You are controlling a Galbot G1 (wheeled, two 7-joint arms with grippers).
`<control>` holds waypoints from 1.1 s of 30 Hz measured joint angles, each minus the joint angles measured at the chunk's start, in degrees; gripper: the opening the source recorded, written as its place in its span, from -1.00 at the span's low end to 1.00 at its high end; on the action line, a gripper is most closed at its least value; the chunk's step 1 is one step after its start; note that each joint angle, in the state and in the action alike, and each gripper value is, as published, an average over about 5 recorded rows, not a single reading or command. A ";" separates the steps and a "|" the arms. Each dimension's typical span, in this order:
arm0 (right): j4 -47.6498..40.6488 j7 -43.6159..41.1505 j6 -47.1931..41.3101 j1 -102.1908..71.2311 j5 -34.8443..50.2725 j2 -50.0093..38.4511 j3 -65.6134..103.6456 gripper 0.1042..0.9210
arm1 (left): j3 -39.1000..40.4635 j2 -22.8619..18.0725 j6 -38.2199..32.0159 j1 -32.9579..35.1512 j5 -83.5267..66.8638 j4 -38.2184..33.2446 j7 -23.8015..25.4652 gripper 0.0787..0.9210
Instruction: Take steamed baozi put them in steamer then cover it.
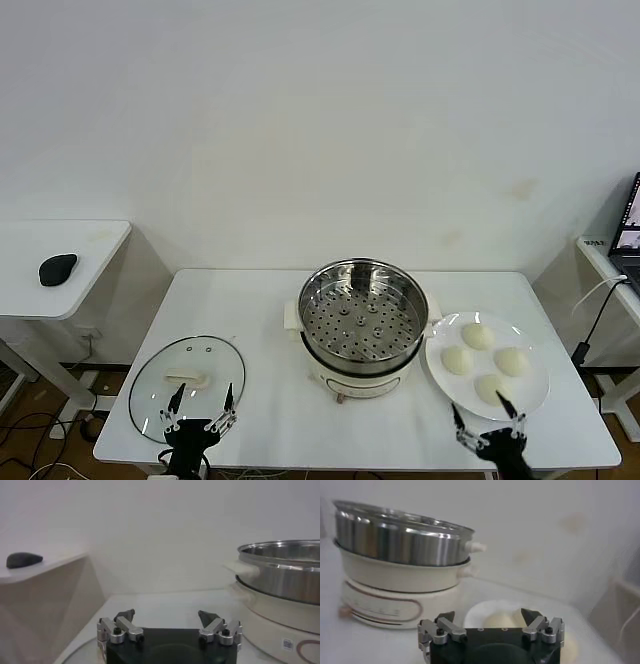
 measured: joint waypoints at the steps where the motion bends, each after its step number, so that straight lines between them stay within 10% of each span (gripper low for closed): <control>1: -0.16 -0.31 -0.30 0.44 -0.80 -0.65 0.38 0.76 | 0.06 0.05 0.15 -0.12 0.22 0.05 0.00 0.77; 17: -9.32 -19.50 -8.52 18.45 -15.43 -26.71 0.50 0.76 | 0.00 1.00 2.86 -3.08 3.77 1.13 0.00 0.77; 33: -29.75 -41.50 -8.69 63.26 -12.51 -38.88 -41.95 0.76 | -0.66 1.64 3.58 -3.63 5.48 1.23 -0.25 0.77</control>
